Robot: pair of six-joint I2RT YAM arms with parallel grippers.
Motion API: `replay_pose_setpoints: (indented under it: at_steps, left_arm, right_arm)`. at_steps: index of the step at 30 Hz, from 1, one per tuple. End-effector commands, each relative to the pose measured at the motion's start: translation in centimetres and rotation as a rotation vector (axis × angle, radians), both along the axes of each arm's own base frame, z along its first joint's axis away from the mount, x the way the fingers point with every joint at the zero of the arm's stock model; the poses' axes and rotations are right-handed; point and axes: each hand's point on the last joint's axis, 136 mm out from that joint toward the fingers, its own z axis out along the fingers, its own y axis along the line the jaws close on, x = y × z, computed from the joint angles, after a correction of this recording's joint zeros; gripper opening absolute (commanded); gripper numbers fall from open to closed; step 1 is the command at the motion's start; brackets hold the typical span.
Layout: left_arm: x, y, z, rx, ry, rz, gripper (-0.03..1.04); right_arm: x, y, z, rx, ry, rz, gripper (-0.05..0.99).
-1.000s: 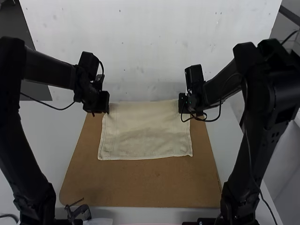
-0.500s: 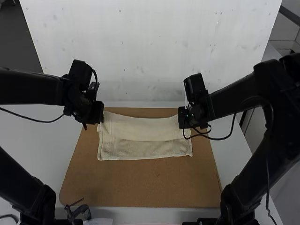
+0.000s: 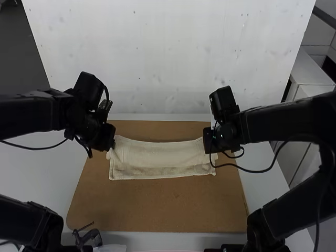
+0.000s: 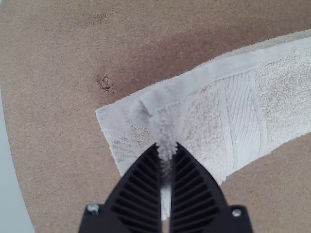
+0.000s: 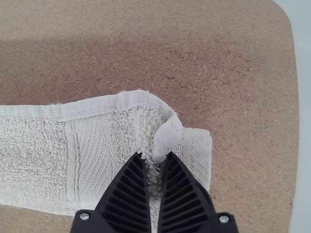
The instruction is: Fold the towel.
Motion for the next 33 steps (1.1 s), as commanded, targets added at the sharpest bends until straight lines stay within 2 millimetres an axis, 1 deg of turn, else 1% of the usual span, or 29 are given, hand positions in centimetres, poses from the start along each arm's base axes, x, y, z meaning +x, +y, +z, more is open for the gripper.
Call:
replay_pose_setpoints:
  at_steps: [1,6,9,14,18,22,25,29,33]
  left_arm:
    - [-1.0,-0.1,0.7,0.003,-0.016,0.007,0.02]
    - [-1.6,-0.1,0.2,0.015,-0.001,0.010,0.02]
    - [-0.4,0.0,0.1,0.029,-0.042,0.026,0.02]
    - [1.6,0.1,-1.1,0.048,-0.045,0.042,0.02]
    - [2.3,0.0,-2.7,0.077,0.003,0.045,0.02]
    - [3.0,0.5,-3.0,0.094,0.016,0.049,0.02]
    - [3.2,0.7,-3.9,0.112,0.045,0.059,0.02]
    - [3.9,0.9,-4.6,0.140,0.060,0.072,0.02]
    - [4.5,1.4,-5.6,0.174,0.088,0.090,0.02]
  right_arm:
    - [-0.6,0.0,0.7,-0.007,-0.024,0.016,0.02]
    - [-1.4,-0.4,0.2,-0.013,-0.013,0.018,0.02]
    - [-0.9,-0.3,-0.3,-0.016,-0.018,0.013,0.02]
    - [0.2,0.0,-0.9,-0.020,-0.008,0.005,0.02]
    - [0.9,0.0,-1.5,-0.037,-0.002,-0.006,0.02]
    - [1.5,0.1,-1.9,-0.043,0.009,-0.011,0.02]
    - [2.1,0.3,-2.0,-0.044,0.006,-0.012,0.02]
    - [2.7,0.5,-2.5,-0.053,0.020,-0.017,0.02]
    - [3.0,0.6,-3.0,-0.059,0.034,-0.021,0.02]
